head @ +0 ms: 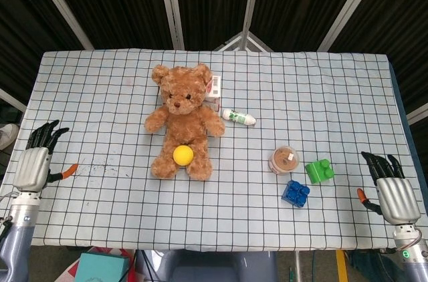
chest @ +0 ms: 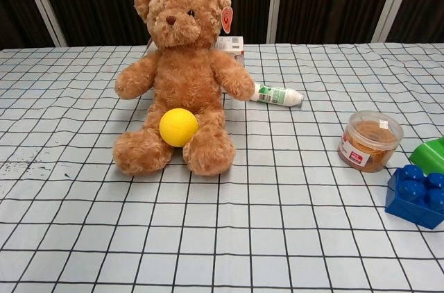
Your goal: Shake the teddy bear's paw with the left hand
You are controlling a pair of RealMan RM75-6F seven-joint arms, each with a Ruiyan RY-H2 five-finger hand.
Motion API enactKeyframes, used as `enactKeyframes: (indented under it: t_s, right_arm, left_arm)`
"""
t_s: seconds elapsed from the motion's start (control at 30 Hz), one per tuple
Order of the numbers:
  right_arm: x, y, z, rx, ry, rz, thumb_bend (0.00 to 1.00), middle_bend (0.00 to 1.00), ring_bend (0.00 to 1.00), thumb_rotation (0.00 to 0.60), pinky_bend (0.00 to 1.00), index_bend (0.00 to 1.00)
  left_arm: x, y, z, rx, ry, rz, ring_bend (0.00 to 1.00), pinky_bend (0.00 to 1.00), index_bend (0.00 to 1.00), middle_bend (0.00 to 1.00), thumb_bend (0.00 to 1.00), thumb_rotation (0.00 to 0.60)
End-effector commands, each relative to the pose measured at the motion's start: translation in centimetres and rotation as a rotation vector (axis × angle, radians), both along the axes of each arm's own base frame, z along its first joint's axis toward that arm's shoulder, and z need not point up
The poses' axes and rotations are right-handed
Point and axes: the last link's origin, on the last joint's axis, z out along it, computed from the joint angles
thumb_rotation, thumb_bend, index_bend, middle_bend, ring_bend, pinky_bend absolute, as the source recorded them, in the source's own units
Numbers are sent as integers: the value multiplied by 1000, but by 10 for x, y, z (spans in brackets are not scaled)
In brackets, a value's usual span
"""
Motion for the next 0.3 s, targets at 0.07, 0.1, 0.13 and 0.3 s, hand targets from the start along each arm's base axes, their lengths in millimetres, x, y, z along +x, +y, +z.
enactKeyframes:
  t_s: [0.07,0.1,0.13,0.3]
  right_arm:
    - [0,0,-1,3,4,3,366,136,128,600,49,8]
    - [1,0,-1,4,6,4,367,136,128,600,49,8]
    - [1,0,-1,5,7,5,367,136,128,600,49,8]
    - [2,0,-2,5,7,7,367,137,128,600,49,8]
  left_arm:
    - [-8,-15,8,16,7,-28,0,0,167,38,307,600]
    - [-8,-16,9,23,8,-34,0,0,167,38,307,600]
    - [-7,-18,12,34,3,-43,0,0,167,38,307,600]
    - [-7,-25,24,51,-31,-58,0,0,167,38,307,600]
